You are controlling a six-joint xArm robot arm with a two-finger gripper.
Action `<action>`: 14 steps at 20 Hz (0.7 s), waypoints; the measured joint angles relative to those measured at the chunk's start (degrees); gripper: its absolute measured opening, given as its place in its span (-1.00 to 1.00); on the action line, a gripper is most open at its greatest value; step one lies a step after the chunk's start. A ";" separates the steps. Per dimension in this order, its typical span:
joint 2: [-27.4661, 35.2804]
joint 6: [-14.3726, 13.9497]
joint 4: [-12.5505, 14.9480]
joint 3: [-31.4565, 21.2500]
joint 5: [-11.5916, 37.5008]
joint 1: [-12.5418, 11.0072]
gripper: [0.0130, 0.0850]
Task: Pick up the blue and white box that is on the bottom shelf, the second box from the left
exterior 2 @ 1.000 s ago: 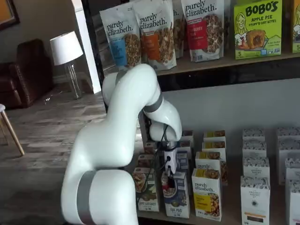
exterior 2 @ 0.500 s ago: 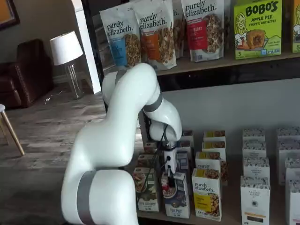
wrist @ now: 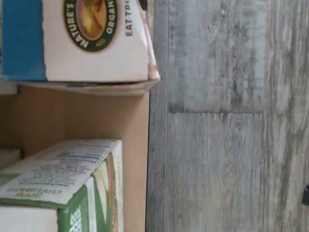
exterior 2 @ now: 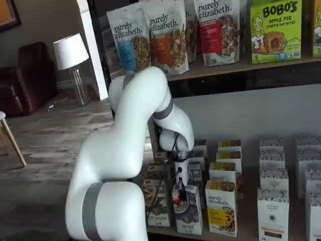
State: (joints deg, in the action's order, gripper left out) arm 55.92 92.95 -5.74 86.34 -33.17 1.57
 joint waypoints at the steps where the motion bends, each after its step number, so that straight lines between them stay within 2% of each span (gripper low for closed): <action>1: -0.16 0.05 -0.05 -0.31 0.36 -0.01 -0.11; 9: -1.75 0.51 -0.49 -2.40 0.94 -0.06 -0.11; 14: -4.01 -1.99 1.63 -5.34 1.76 0.68 -0.11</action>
State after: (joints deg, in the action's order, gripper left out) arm 51.91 90.96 -4.11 80.99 -31.40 2.25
